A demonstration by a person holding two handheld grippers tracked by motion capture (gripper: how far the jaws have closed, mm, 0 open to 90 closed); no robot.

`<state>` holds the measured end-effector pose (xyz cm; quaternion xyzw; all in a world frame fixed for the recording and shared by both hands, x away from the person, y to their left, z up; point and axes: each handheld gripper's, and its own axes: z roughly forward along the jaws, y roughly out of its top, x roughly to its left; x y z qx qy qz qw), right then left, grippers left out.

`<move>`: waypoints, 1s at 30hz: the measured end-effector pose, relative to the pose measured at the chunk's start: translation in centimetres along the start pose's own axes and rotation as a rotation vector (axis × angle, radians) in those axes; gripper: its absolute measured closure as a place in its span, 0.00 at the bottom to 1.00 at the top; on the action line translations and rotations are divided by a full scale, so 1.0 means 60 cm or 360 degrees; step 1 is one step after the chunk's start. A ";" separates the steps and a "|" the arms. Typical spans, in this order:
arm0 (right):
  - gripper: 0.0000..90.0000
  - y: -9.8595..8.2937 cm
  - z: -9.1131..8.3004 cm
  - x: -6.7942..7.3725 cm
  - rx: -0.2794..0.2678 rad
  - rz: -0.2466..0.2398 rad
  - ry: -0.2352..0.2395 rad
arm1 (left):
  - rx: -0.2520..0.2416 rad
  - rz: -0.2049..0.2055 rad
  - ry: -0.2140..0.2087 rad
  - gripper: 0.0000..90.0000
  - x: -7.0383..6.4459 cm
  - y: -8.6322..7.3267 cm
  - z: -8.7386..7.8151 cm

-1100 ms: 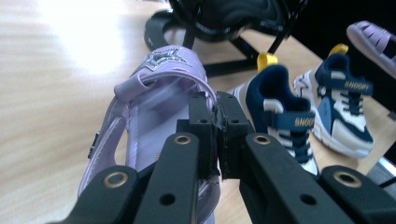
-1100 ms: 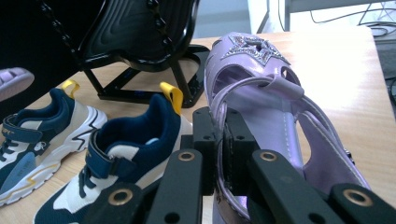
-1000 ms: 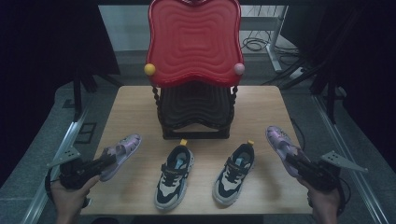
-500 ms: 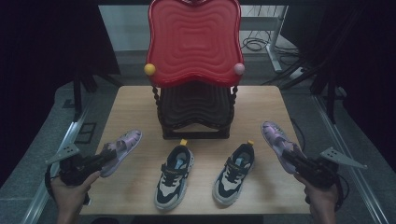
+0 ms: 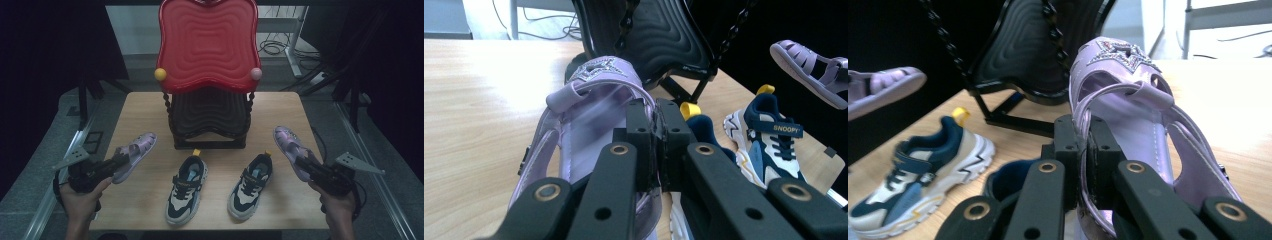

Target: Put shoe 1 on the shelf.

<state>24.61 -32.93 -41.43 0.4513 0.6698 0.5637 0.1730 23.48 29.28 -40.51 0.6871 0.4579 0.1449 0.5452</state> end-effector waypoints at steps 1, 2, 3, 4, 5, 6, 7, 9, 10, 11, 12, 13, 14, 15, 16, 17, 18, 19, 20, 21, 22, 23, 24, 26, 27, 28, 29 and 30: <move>0.95 0.002 0.002 0.002 -0.0006 -0.0001 0.0013 | -0.0004 0.0002 -0.0002 0.96 -0.001 0.001 0.001; 0.95 0.003 0.003 0.003 -0.0010 -0.0001 0.0018 | -0.0004 0.0008 -0.0003 0.96 -0.002 0.004 0.002; 0.95 0.005 0.005 0.005 -0.0007 -0.0003 0.0026 | -0.0006 0.0009 -0.0007 0.96 -0.004 0.005 0.004; 0.95 0.006 0.007 0.008 -0.0007 -0.0010 0.0030 | -0.0008 0.0014 -0.0011 0.96 -0.006 0.008 0.005; 0.95 0.008 0.009 0.010 -0.0006 -0.0018 0.0033 | -0.0012 0.0016 -0.0014 0.96 -0.007 0.009 0.007; 0.95 0.009 0.011 0.012 -0.0009 -0.0025 0.0032 | -0.0013 0.0020 -0.0017 0.96 -0.008 0.011 0.008; 0.95 0.010 0.013 0.013 -0.0010 -0.0030 0.0036 | -0.0017 0.0021 -0.0020 0.96 -0.010 0.012 0.009; 0.95 0.011 0.017 0.016 -0.0005 -0.0034 0.0039 | -0.0015 0.0029 -0.0024 0.96 -0.013 0.016 0.012; 0.95 0.012 0.019 0.018 -0.0005 -0.0037 0.0042 | -0.0014 0.0032 -0.0026 0.96 -0.014 0.017 0.013; 0.95 0.013 0.021 0.019 -0.0007 -0.0045 0.0041 | -0.0013 0.0035 -0.0028 0.96 -0.016 0.019 0.014; 0.95 0.014 0.023 0.021 -0.0004 -0.0050 0.0043 | -0.0013 0.0038 -0.0029 0.96 -0.017 0.020 0.015; 0.95 0.015 0.024 0.022 -0.0004 -0.0056 0.0044 | -0.0012 0.0041 -0.0030 0.96 -0.019 0.022 0.016; 0.95 0.015 0.026 0.024 -0.0004 -0.0056 0.0050 | -0.0012 0.0044 -0.0033 0.96 -0.020 0.023 0.017; 0.95 0.016 0.028 0.025 -0.0002 -0.0056 0.0056 | -0.0014 0.0050 -0.0033 0.96 -0.022 0.024 0.017; 0.95 0.016 0.028 0.025 -0.0002 -0.0056 0.0056 | -0.0014 0.0050 -0.0033 0.96 -0.022 0.024 0.017; 0.95 0.017 0.033 0.028 0.0004 -0.0060 0.0067 | -0.0022 0.0062 -0.0032 0.96 -0.026 0.026 0.019; 0.95 0.017 0.034 0.029 0.0004 -0.0065 0.0070 | -0.0024 0.0068 -0.0033 0.96 -0.027 0.026 0.020; 0.95 0.018 0.036 0.030 0.0006 -0.0066 0.0075 | -0.0024 0.0072 -0.0032 0.96 -0.029 0.027 0.020; 0.95 0.018 0.037 0.031 0.0010 -0.0066 0.0079 | -0.0024 0.0074 -0.0029 0.96 -0.030 0.027 0.022; 0.95 0.019 0.039 0.032 0.0007 -0.0073 0.0083 | -0.0022 0.0077 -0.0026 0.96 -0.031 0.028 0.022; 0.95 0.019 0.040 0.033 0.0008 -0.0069 0.0086 | -0.0017 0.0083 -0.0026 0.96 -0.032 0.028 0.023; 0.95 0.019 0.041 0.034 0.0009 -0.0076 0.0088 | -0.0013 0.0086 -0.0025 0.96 -0.033 0.029 0.025; 0.95 0.020 0.043 0.036 0.0014 -0.0079 0.0089 | -0.0012 0.0086 -0.0026 0.96 -0.034 0.030 0.026; 0.95 0.022 0.046 0.038 0.0017 -0.0082 0.0096 | -0.0011 0.0085 -0.0029 0.96 -0.035 0.031 0.029; 0.95 0.024 0.048 0.039 0.0014 -0.0096 0.0099 | -0.0012 0.0086 -0.0034 0.96 -0.035 0.032 0.030; 0.95 0.025 0.050 0.041 0.0015 -0.0096 0.0102 | -0.0012 0.0085 -0.0036 0.96 -0.036 0.032 0.032; 0.95 0.027 0.052 0.043 0.0015 -0.0104 0.0107 | -0.0014 0.0083 -0.0040 0.96 -0.037 0.033 0.033; 0.95 0.027 0.052 0.043 0.0015 -0.0104 0.0107 | -0.0014 0.0083 -0.0040 0.96 -0.037 0.033 0.033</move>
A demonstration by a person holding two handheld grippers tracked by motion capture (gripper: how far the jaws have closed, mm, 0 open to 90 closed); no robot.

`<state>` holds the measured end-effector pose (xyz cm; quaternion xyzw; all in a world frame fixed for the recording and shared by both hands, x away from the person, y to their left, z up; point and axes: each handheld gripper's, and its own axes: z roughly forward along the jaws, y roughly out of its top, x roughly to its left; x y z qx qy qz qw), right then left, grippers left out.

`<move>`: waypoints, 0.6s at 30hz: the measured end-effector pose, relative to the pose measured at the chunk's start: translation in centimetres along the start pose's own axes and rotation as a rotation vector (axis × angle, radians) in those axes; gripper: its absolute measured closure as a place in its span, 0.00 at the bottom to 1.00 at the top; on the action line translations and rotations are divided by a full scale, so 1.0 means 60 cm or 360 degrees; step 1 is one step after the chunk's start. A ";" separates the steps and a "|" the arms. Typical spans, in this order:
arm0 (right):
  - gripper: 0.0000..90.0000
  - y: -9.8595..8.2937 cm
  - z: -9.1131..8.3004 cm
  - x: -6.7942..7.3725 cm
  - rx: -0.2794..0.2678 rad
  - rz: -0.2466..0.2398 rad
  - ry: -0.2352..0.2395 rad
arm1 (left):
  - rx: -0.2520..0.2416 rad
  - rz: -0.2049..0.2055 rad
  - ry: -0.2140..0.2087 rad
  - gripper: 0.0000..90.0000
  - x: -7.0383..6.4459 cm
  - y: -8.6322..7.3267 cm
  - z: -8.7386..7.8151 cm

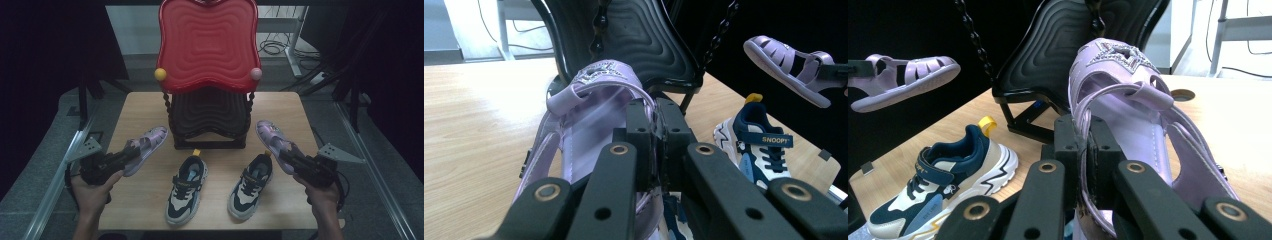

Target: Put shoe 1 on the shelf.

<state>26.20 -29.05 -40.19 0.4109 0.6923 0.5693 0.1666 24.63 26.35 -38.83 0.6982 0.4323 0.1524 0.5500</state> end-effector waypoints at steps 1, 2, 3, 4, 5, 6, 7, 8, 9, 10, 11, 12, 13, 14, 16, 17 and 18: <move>0.95 0.003 0.006 0.003 0.0005 -0.0004 0.0009 | -0.0003 -0.0001 -0.0005 0.96 -0.002 0.001 0.003; 0.95 0.003 0.006 0.003 0.0005 -0.0004 0.0009 | -0.0003 -0.0001 -0.0005 0.96 -0.002 0.001 0.003; 0.95 0.004 0.007 0.004 0.0005 -0.0007 0.0011 | -0.0004 0.0001 -0.0008 0.96 -0.002 0.002 0.005; 0.95 0.006 0.013 0.006 0.0008 -0.0012 0.0018 | -0.0004 0.0001 -0.0011 0.96 -0.003 0.003 0.007; 0.95 0.007 0.015 0.007 0.0008 -0.0014 0.0020 | -0.0005 -0.0001 -0.0016 0.96 -0.003 0.004 0.010; 0.95 0.007 0.016 0.008 0.0006 -0.0013 0.0021 | -0.0006 -0.0002 -0.0018 0.96 -0.003 0.004 0.011; 0.95 0.007 0.018 0.008 0.0007 -0.0016 0.0025 | -0.0006 -0.0002 -0.0018 0.96 -0.003 0.004 0.011; 0.95 0.007 0.020 0.009 0.0008 -0.0017 0.0027 | -0.0006 -0.0001 -0.0019 0.96 -0.003 0.005 0.013; 0.95 0.007 0.022 0.010 0.0008 -0.0014 0.0030 | -0.0006 0.0005 -0.0005 0.96 -0.004 0.005 0.015; 0.95 0.007 0.023 0.010 0.0008 -0.0013 0.0031 | -0.0009 0.0007 0.0001 0.96 -0.005 0.006 0.016; 0.95 0.006 0.025 0.011 0.0009 -0.0017 0.0029 | -0.0012 0.0006 0.0000 0.96 -0.005 0.006 0.016; 0.95 0.006 0.026 0.011 0.0015 -0.0016 0.0031 | -0.0016 0.0005 0.0001 0.96 -0.005 0.007 0.017; 0.95 0.007 0.028 0.012 0.0017 -0.0018 0.0032 | -0.0019 0.0005 0.0003 0.96 -0.005 0.008 0.018; 0.95 0.007 0.028 0.012 0.0017 -0.0018 0.0032 | -0.0019 0.0005 0.0003 0.96 -0.005 0.008 0.018; 0.95 0.009 0.031 0.014 0.0015 -0.0022 0.0033 | -0.0023 0.0006 -0.0005 0.96 -0.008 0.012 0.021; 0.95 0.010 0.031 0.015 0.0014 -0.0022 0.0034 | -0.0022 0.0007 -0.0006 0.96 -0.008 0.013 0.023; 0.95 0.010 0.031 0.015 0.0014 -0.0022 0.0034 | -0.0022 0.0007 -0.0006 0.96 -0.008 0.013 0.023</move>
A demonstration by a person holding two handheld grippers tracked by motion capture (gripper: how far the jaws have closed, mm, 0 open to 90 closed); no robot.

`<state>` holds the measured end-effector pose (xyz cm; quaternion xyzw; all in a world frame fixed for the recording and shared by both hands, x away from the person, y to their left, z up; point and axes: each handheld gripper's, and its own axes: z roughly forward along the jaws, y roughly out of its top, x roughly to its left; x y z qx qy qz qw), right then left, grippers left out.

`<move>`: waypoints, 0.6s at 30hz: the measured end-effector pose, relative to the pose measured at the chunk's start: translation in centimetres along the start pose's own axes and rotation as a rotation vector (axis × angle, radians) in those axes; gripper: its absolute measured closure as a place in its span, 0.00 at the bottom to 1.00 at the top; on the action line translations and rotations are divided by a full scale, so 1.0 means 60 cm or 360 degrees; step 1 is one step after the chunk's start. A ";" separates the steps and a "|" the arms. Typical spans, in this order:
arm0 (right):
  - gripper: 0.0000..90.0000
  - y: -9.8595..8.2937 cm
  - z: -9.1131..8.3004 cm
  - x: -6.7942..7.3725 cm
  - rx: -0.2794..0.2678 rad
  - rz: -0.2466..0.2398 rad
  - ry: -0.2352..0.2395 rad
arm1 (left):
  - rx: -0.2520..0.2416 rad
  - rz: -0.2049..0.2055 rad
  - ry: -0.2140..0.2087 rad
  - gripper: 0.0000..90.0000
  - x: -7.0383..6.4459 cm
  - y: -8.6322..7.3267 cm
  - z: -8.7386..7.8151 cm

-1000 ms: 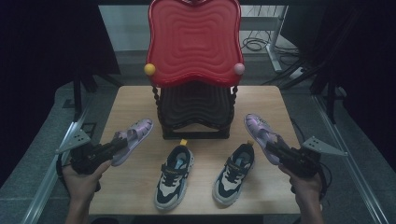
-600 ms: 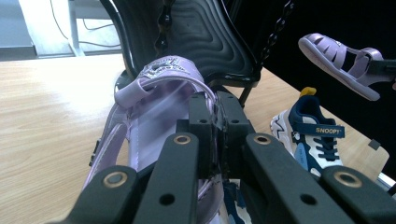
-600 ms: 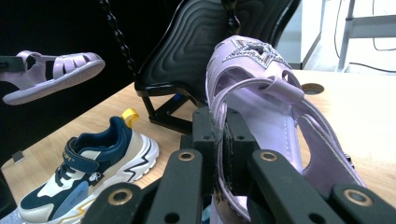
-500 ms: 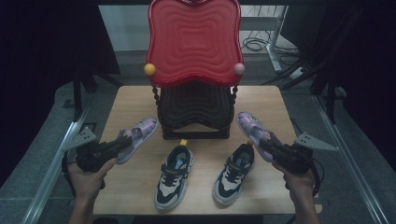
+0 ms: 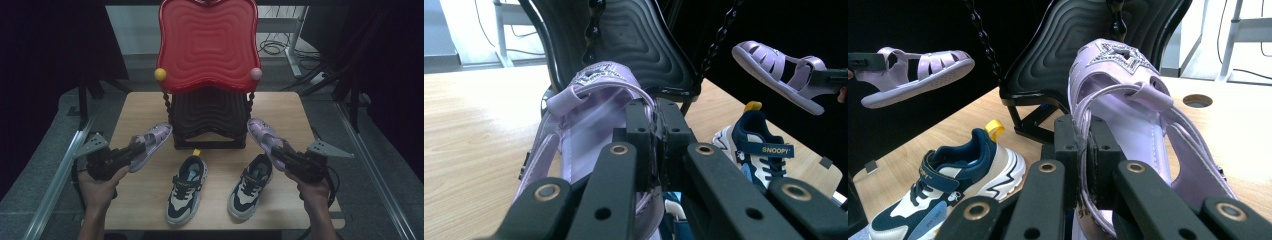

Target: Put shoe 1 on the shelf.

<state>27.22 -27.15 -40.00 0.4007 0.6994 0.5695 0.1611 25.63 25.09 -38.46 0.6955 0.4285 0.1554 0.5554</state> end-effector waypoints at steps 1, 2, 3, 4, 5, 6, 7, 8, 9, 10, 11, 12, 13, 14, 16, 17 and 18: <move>0.95 0.002 0.002 0.001 -0.0002 -0.0004 0.0005 | -0.0001 0.0003 -0.0006 0.96 -0.001 0.002 0.003; 0.95 0.002 0.002 0.001 -0.0002 -0.0004 0.0005 | -0.0001 0.0003 -0.0006 0.96 -0.001 0.002 0.003; 0.95 0.003 0.004 0.003 0.0000 -0.0009 0.0009 | -0.0003 0.0002 -0.0009 0.96 -0.002 0.005 0.007; 0.95 0.003 0.005 0.003 0.0002 -0.0007 0.0010 | -0.0006 0.0004 -0.0011 0.96 -0.003 0.007 0.010; 0.95 0.003 0.007 0.004 0.0003 -0.0005 0.0013 | -0.0008 0.0004 -0.0010 0.96 -0.003 0.008 0.011; 0.95 0.004 0.008 0.005 0.0005 -0.0007 0.0015 | -0.0008 0.0007 -0.0010 0.96 -0.004 0.010 0.013; 0.95 0.004 0.010 0.006 0.0005 -0.0009 0.0018 | -0.0008 0.0007 -0.0010 0.96 -0.004 0.010 0.013; 0.95 0.004 0.010 0.006 0.0005 -0.0009 0.0018 | -0.0010 0.0009 -0.0013 0.96 -0.004 0.012 0.015; 0.95 0.005 0.014 0.008 0.0005 -0.0012 0.0022 | -0.0011 0.0008 -0.0017 0.96 -0.005 0.014 0.018; 0.95 0.005 0.014 0.008 0.0005 -0.0012 0.0022 | -0.0011 0.0008 -0.0017 0.96 -0.005 0.014 0.018; 0.95 0.007 0.018 0.010 0.0008 -0.0014 0.0031 | -0.0012 0.0007 -0.0022 0.96 -0.006 0.016 0.022; 0.95 0.007 0.019 0.011 0.0007 -0.0019 0.0032 | -0.0013 0.0006 -0.0024 0.96 -0.006 0.016 0.024; 0.95 0.008 0.022 0.012 0.0009 -0.0020 0.0036 | -0.0013 0.0005 -0.0024 0.96 -0.006 0.017 0.026; 0.95 0.008 0.024 0.013 0.0013 -0.0020 0.0041 | -0.0014 0.0004 -0.0024 0.96 -0.006 0.018 0.028; 0.95 0.009 0.026 0.014 0.0018 -0.0025 0.0044 | -0.0015 0.0003 -0.0024 0.96 -0.005 0.018 0.030; 0.95 0.009 0.029 0.016 0.0023 -0.0029 0.0049 | -0.0018 -0.0001 -0.0022 0.96 -0.005 0.018 0.032; 0.95 0.010 0.032 0.017 0.0028 -0.0028 0.0054 | -0.0023 -0.0001 -0.0016 0.96 -0.005 0.018 0.033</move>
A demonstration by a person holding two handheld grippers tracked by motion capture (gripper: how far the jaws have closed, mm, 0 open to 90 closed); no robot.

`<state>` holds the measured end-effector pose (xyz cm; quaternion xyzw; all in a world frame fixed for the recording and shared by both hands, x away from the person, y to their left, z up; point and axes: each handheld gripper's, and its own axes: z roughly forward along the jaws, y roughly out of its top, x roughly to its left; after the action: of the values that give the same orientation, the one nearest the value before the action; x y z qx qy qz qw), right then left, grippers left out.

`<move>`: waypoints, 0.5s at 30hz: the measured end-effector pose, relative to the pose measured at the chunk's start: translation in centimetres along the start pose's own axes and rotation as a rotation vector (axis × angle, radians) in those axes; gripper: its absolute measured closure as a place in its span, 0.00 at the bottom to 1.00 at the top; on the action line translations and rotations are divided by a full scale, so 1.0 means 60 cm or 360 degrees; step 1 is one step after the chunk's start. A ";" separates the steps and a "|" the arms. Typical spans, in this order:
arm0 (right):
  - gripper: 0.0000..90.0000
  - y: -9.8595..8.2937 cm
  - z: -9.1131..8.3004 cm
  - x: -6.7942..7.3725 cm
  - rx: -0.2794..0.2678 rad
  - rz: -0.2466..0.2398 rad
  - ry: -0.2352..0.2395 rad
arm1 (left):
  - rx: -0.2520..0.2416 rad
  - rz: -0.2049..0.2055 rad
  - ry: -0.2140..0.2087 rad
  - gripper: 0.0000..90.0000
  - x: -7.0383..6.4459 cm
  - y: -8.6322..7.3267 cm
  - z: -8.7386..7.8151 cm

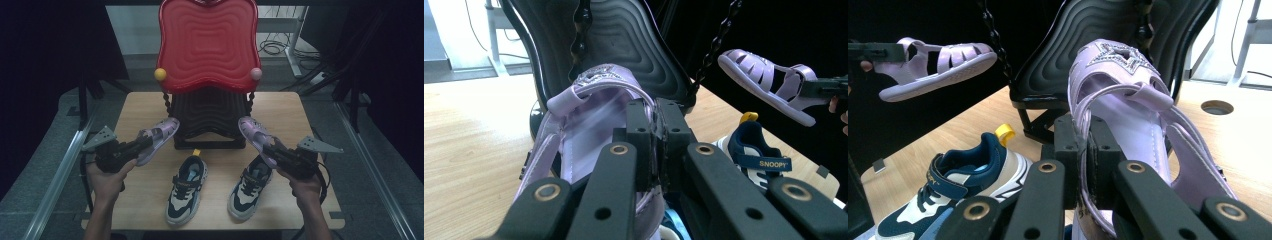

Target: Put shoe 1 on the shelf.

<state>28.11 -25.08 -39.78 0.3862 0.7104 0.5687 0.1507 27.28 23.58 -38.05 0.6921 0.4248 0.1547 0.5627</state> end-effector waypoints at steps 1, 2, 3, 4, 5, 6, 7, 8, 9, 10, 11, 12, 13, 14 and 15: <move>0.95 0.001 0.004 0.001 0.0003 -0.0004 0.0007 | -0.0015 0.0001 0.0013 0.96 0.000 0.000 0.002; 0.95 0.001 0.006 0.002 0.0004 -0.0005 0.0009 | -0.0015 0.0001 0.0013 0.96 0.000 0.000 0.002; 0.95 0.002 0.009 0.003 0.0007 -0.0004 0.0012 | -0.0024 0.0004 0.0026 0.96 -0.001 0.000 0.005; 0.95 0.002 0.010 0.003 0.0008 -0.0008 0.0014 | -0.0030 0.0005 0.0024 0.96 -0.001 0.000 0.007; 0.95 0.002 0.013 0.005 0.0010 -0.0008 0.0017 | -0.0033 0.0003 0.0019 0.96 -0.001 0.001 0.008; 0.95 0.003 0.015 0.005 0.0013 -0.0008 0.0020 | -0.0039 0.0004 0.0017 0.96 -0.001 0.001 0.008; 0.95 0.004 0.017 0.005 0.0013 -0.0009 0.0023 | -0.0043 0.0002 0.0016 0.96 -0.002 0.002 0.009; 0.95 0.004 0.019 0.006 0.0012 -0.0003 0.0026 | -0.0041 0.0005 0.0015 0.96 -0.003 0.003 0.009; 0.95 0.005 0.021 0.006 0.0009 -0.0001 0.0027 | -0.0042 0.0007 0.0014 0.96 -0.004 0.003 0.010; 0.95 0.005 0.021 0.006 0.0009 -0.0001 0.0027 | -0.0042 0.0007 0.0014 0.96 -0.004 0.003 0.010; 0.95 0.007 0.026 0.008 0.0003 -0.0001 0.0032 | -0.0037 0.0012 0.0011 0.96 -0.007 0.003 0.011; 0.95 0.007 0.027 0.009 0.0006 0.0002 0.0038 | -0.0034 0.0017 0.0005 0.96 -0.008 0.003 0.012; 0.95 0.008 0.029 0.010 0.0006 -0.0004 0.0042 | -0.0035 0.0018 -0.0002 0.96 -0.009 0.003 0.012; 0.95 0.009 0.030 0.012 0.0009 -0.0008 0.0048 | -0.0036 0.0017 -0.0011 0.96 -0.011 0.003 0.012; 0.95 0.009 0.032 0.013 0.0012 -0.0009 0.0053 | -0.0036 0.0017 -0.0011 0.96 -0.011 0.003 0.012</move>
<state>29.04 -23.14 -39.67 0.3752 0.7161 0.5719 0.1392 27.49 22.60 -37.94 0.6885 0.4175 0.1600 0.5710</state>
